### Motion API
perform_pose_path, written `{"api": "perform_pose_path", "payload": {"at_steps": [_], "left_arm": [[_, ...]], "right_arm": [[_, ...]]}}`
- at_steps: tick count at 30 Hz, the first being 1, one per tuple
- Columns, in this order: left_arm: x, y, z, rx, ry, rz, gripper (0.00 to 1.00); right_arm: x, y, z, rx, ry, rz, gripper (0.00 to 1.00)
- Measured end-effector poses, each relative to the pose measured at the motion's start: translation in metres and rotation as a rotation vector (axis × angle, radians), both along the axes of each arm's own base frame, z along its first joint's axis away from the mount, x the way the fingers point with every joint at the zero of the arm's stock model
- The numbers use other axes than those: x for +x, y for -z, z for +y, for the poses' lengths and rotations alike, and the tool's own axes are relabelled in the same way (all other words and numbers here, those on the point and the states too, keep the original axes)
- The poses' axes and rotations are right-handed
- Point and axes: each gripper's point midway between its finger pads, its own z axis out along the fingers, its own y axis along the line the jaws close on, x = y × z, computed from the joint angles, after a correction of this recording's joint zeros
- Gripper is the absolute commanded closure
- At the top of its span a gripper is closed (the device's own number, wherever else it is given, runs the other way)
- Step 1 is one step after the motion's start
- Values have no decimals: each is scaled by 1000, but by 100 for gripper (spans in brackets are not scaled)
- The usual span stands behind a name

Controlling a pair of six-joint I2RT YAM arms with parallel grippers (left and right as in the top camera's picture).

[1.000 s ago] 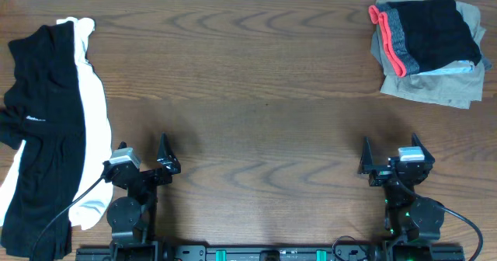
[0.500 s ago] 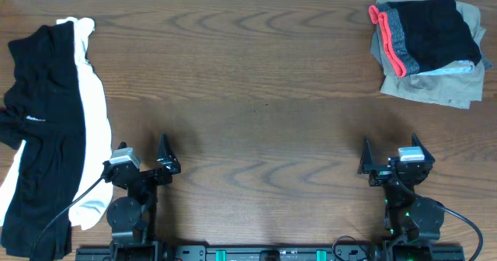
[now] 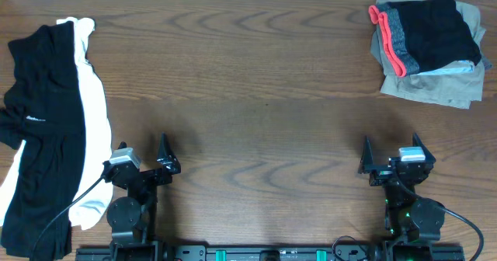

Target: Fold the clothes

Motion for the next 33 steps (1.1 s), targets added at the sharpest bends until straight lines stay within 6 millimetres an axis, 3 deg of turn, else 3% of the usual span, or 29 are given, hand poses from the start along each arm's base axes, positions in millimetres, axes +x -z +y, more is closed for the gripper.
{"api": "perform_pose_path", "payload": {"at_steps": [33], "left_arm": [[0,-2,0,0,0,-8,2]], "right_arm": [[0,-23,0,-4,0,-93,1]]}}
